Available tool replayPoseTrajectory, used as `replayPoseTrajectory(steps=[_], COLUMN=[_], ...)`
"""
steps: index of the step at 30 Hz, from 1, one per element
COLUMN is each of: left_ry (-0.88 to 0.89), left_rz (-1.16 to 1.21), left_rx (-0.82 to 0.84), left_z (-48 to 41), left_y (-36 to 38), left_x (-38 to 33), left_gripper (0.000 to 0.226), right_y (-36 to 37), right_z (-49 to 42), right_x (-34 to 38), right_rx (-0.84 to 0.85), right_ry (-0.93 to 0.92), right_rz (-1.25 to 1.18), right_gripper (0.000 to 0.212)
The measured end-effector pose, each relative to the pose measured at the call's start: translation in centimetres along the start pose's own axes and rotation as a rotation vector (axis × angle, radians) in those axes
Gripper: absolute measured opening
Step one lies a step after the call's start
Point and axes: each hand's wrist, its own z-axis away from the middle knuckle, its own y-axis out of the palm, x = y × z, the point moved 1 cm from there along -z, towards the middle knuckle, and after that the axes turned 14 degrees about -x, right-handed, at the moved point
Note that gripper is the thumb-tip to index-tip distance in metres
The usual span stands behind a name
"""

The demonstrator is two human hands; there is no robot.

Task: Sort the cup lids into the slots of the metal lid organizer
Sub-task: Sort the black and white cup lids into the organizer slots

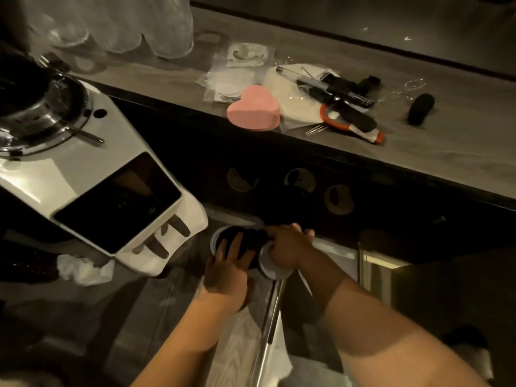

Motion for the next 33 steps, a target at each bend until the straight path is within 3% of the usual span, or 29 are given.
replayPoseTrajectory(steps=[3, 6, 8, 9, 11, 13, 17, 19, 21, 24, 26, 28, 31, 33], left_ry=[0.037, 0.064, 0.062, 0.063, 0.027, -0.050, 0.061, 0.051, 0.036, -0.009, -0.026, -0.021, 0.001, 0.004], left_rz=[-0.051, -0.033, -0.028, -0.024, -0.020, -0.037, -0.011, -0.036, -0.063, 0.054, 0.024, -0.007, 0.000, -0.002], left_rx=[0.112, 0.099, 0.027, -0.032, -0.102, -0.030, -0.075, 0.028, 0.118, 0.174, 0.228, 0.199, 0.062, 0.054], left_z=[4.3, 7.1, 7.1, 6.8, 5.5, 3.2, -2.0, -4.6, -6.3, -5.8, -4.5, -3.7, -3.2, -2.7], left_y=[-0.3, -1.0, -1.3, -1.2, -1.4, -1.2, -0.7, -0.2, 0.2, 0.1, -0.2, -1.0, -2.3, -2.6], left_x=[-1.1, -1.6, -1.5, -1.5, -1.6, -1.7, -3.0, -3.7, -4.2, -4.3, -4.3, -4.8, -5.4, -5.8], left_gripper=[0.062, 0.063, 0.060, 0.056, 0.056, 0.066, 0.077, 0.074, 0.071, 0.076, 0.061, 0.046, 0.040, 0.042], right_y=[1.7, 0.8, -0.2, -0.7, -1.7, -2.1, -1.3, -0.8, -0.9, -1.9, -2.6, -3.4, -3.7, -3.4], right_z=[4.5, 6.7, 5.9, 4.7, 1.4, -1.7, -4.6, -2.9, -0.3, 2.0, 0.8, -1.6, -4.6, -4.7], right_x=[-0.8, -2.0, -2.7, -3.1, -3.2, -3.4, -6.2, -6.7, -6.4, -6.6, -8.3, -10.5, -12.8, -13.4], right_rx=[0.109, -0.121, -0.393, -0.426, -0.353, -0.300, -0.122, -0.030, -0.066, -0.296, -0.376, -0.359, -0.289, -0.160], right_ry=[-0.109, -0.080, -0.066, -0.041, 0.024, 0.100, 0.250, 0.212, 0.151, 0.126, 0.193, 0.270, 0.316, 0.401], right_rz=[-0.089, -0.156, -0.099, -0.034, 0.068, 0.071, -0.097, -0.036, 0.054, 0.054, 0.062, 0.034, -0.016, -0.217], right_gripper=[0.061, 0.034, 0.035, 0.043, 0.062, 0.072, 0.074, 0.068, 0.059, 0.046, 0.047, 0.060, 0.077, 0.089])
